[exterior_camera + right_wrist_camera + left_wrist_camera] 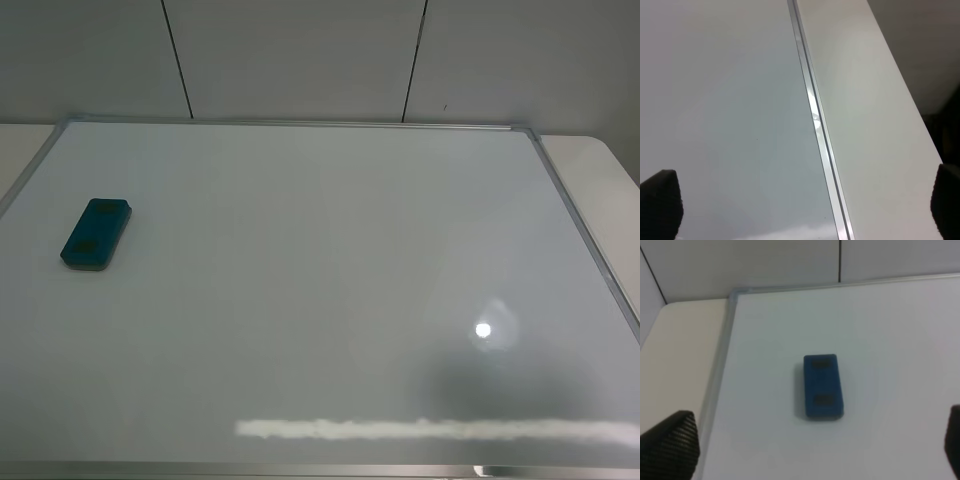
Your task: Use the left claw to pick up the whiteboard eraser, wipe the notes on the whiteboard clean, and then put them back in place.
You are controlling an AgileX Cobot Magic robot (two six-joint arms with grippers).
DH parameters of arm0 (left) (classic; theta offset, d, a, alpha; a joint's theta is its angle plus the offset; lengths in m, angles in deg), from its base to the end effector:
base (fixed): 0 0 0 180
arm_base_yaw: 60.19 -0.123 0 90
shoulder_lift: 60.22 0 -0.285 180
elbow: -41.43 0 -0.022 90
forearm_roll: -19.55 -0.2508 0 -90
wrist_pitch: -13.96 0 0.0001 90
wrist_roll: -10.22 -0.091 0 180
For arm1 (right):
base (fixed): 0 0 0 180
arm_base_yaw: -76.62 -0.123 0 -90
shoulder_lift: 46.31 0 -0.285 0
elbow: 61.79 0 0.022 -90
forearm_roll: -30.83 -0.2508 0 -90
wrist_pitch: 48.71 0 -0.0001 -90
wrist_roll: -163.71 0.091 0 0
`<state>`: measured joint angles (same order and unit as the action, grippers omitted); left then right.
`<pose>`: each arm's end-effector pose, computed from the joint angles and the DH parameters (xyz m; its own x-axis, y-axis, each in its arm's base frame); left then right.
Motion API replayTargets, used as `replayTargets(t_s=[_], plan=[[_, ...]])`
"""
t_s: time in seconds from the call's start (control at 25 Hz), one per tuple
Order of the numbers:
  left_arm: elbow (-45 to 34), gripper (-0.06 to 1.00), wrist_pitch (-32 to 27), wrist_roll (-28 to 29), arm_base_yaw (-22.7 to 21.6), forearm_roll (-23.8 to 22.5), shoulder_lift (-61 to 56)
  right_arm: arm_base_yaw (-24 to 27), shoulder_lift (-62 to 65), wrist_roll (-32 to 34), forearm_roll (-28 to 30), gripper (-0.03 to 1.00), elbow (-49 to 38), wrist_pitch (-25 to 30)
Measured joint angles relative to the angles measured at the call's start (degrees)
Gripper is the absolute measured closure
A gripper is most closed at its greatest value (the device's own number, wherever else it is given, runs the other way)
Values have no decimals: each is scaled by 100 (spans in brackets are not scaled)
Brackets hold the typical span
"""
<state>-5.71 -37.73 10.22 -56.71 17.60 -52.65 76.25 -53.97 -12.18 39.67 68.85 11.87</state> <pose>-0.0031 0.0026 0.2976 -0.2807 0.0382 -0.9590 0.0410 0.9988 0.0278 -0.0039 -0.0122 0.2745 -0.4592 -0.0074 -0.8883 0.1105 0.9917 -0.0654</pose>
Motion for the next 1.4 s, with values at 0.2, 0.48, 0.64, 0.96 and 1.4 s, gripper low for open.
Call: replayTargets(t_s=[0.2, 0.48, 0.64, 0.96, 1.4], plan=[[22, -5, -349, 0, 0, 45, 0, 0, 0, 0, 0, -2, 0, 0], [-106, -5, -841, 0, 0, 89, 0, 0, 0, 0, 0, -2, 0, 0], [-111, -5, -841, 0, 0, 93, 0, 0, 0, 0, 0, -2, 0, 0], [-111, -5, -841, 0, 0, 107, 0, 0, 0, 0, 0, -2, 0, 0], [-111, -5, -841, 0, -355, 195, 0, 0, 0, 0, 0, -2, 0, 0]])
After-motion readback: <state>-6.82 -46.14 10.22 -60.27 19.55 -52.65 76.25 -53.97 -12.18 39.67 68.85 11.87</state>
